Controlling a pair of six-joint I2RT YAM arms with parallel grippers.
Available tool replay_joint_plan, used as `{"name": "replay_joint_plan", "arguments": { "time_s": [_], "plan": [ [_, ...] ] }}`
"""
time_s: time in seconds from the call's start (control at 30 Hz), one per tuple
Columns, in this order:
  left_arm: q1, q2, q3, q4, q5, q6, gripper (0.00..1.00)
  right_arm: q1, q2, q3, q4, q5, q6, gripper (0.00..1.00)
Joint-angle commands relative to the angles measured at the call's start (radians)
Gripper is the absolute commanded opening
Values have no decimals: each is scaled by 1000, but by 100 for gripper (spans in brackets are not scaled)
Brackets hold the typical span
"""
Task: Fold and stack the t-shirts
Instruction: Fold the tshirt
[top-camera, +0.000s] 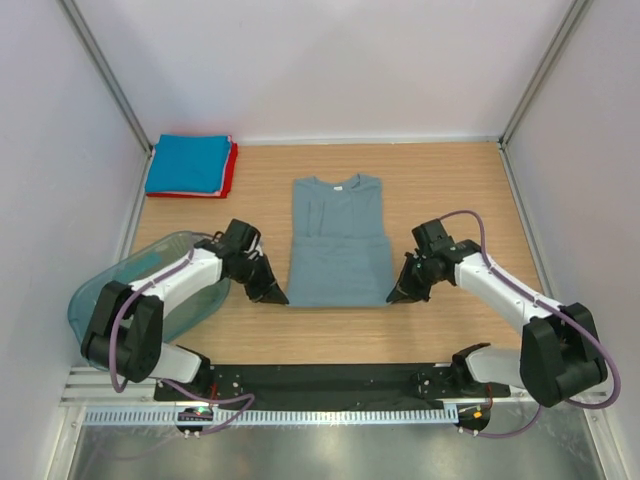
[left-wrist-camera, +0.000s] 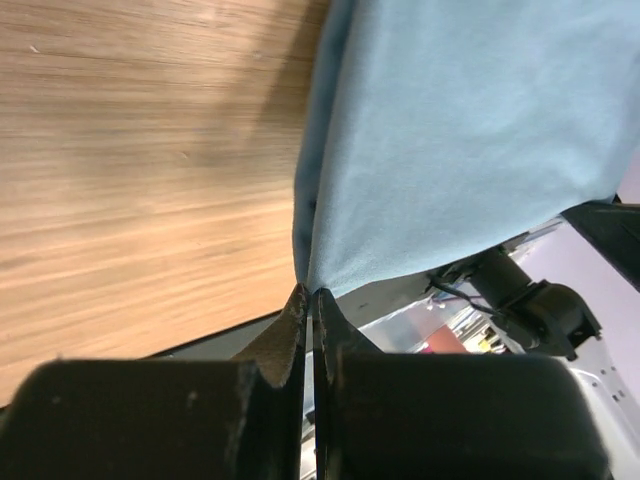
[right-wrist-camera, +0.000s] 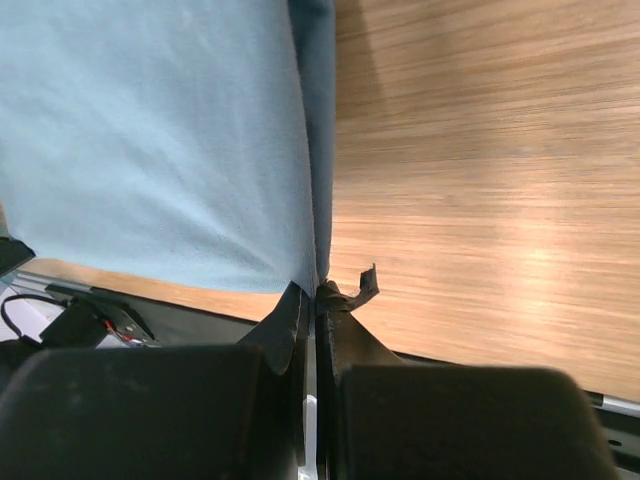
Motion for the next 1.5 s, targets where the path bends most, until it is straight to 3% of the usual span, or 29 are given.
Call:
{"name": "replay_joint_plan", "arguments": {
  "time_s": [0.0, 0.3, 0.67, 0.97, 1.2, 1.47],
  "plan": [
    [-1, -69, 73, -106, -58, -19, 0, -4, -54, 77, -98, 63, -11, 1],
    [1, -69, 359, -284, -233, 4, 0, -7, 18, 330, -198, 140, -25, 1],
    [65, 202, 708, -241, -265, 62, 0, -83, 242, 641, -187, 161, -69, 1],
    [93, 443, 1030, -99, -264, 47, 0, -132, 505, 904, -63, 92, -105, 1],
    [146, 630, 1127, 15, -271, 12, 0, -157, 710, 1098, 26, 14, -108, 1],
    [183, 867, 1275, 207, -153, 4, 0, -183, 894, 1184, 181, -50, -60, 3]
  ]
}}
